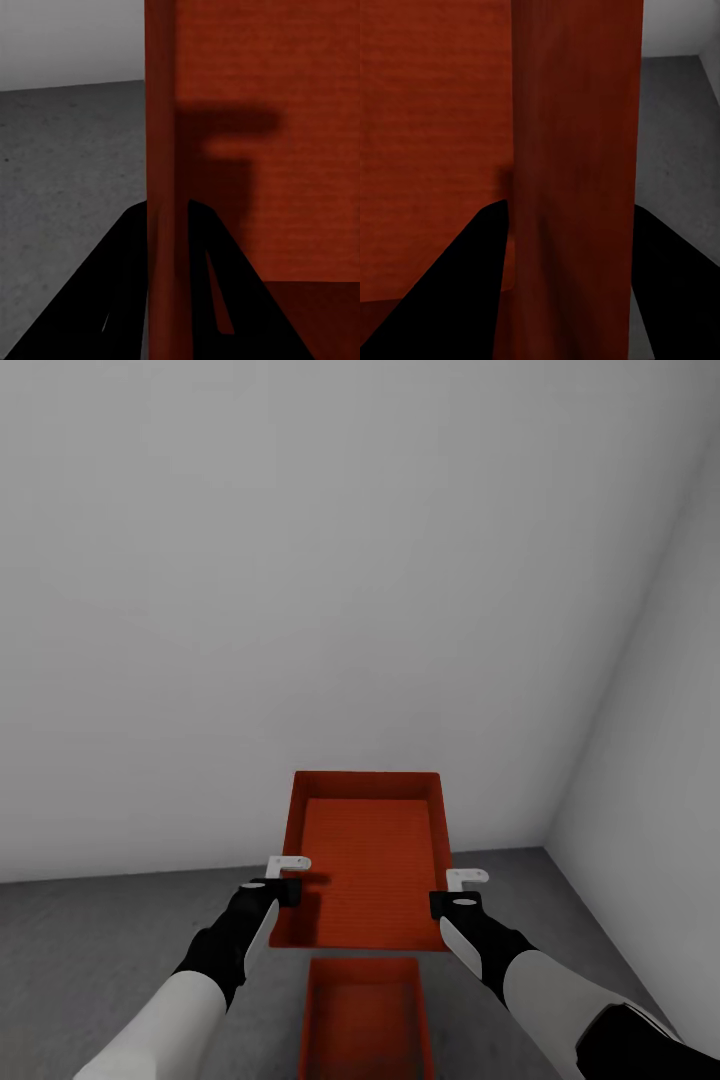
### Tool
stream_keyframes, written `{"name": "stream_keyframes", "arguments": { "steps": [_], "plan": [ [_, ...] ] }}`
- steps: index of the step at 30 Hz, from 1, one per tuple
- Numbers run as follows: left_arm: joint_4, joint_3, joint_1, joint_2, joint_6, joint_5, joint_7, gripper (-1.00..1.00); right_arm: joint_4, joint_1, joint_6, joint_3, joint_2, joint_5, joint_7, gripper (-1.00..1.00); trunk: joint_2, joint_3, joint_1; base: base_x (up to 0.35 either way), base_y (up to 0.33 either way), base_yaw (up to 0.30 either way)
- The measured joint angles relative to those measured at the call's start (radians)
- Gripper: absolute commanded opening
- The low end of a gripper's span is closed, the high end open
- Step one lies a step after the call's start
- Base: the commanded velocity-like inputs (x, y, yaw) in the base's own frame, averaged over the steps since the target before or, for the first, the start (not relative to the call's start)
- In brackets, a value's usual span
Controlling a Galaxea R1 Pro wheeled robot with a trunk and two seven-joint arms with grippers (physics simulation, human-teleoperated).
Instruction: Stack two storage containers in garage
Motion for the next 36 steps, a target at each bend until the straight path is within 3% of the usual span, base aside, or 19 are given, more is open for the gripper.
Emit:
{"name": "stream_keyframes", "arguments": {
  "steps": [36],
  "plan": [
    [0.000,0.000,0.000,0.000,0.000,0.000,0.000,-1.00,0.000,0.000,-0.001,0.001,0.000,-0.002,0.000,-1.00,0.000,-0.057,0.000,0.000,0.000,0.000]
  ]
}}
